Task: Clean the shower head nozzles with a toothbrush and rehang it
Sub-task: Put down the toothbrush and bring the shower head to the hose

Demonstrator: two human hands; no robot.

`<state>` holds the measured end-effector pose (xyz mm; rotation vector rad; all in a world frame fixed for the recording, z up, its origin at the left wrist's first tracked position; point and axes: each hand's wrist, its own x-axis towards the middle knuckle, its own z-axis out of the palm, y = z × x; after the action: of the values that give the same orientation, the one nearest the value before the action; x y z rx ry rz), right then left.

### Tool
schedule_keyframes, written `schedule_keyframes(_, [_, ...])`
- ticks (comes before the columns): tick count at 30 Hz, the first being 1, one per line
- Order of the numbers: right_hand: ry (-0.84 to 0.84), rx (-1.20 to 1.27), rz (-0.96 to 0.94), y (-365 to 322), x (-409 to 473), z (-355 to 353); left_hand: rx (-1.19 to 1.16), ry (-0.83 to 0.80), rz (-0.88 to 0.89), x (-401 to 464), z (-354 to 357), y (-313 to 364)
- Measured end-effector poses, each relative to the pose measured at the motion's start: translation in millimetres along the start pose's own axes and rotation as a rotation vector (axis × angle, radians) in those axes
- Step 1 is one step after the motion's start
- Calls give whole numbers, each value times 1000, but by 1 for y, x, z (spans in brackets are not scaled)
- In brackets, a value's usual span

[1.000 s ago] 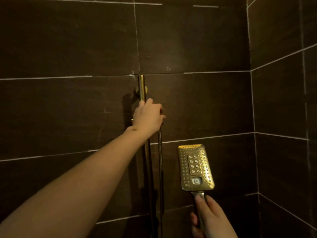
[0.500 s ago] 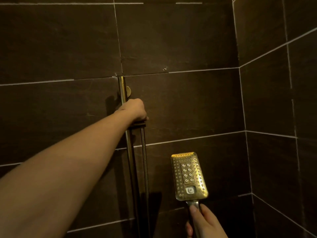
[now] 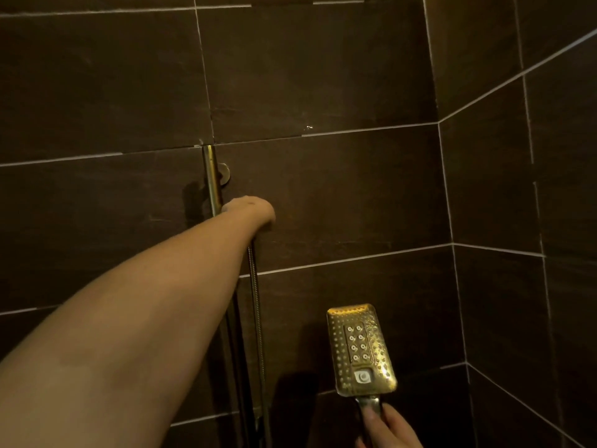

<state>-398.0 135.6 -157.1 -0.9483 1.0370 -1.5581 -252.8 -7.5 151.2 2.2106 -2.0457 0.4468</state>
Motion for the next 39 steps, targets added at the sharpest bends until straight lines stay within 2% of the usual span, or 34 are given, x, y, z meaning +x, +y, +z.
schedule_keyframes(4, [17,48,-14,0,-2,-8,67,-39,-24,2,-6,3])
schedule_keyframes(7, [46,23,53,4,3,-15,63,7,-3,-13,-14,6])
schedule_keyframes(12, [67,67,102,1,13,-18,-39,165,121,-21,-56,17])
schedule_keyframes(16, [35,85,79,-8,13,-17,-252,282,170,-28,-66,18])
schedule_keyframes(18, [-13,99,66,-14,9,-16,-347,295,247,-41,-56,16])
schedule_keyframes(22, [-87,158,14,-27,-6,-14,-723,268,364,-88,-10,9])
schedule_keyframes(25, [-141,210,-11,-33,-20,-8,-953,207,439,-126,54,-1])
schedule_keyframes(27, [-159,234,-51,-34,-29,-2,-1084,135,428,-147,106,-7])
schedule_keyframes(32, [-163,230,-88,-21,-44,15,-1237,-49,373,-201,205,-9])
schedule_keyframes(39, [-124,-99,-128,14,-69,17,-1342,-87,322,-244,262,-13])
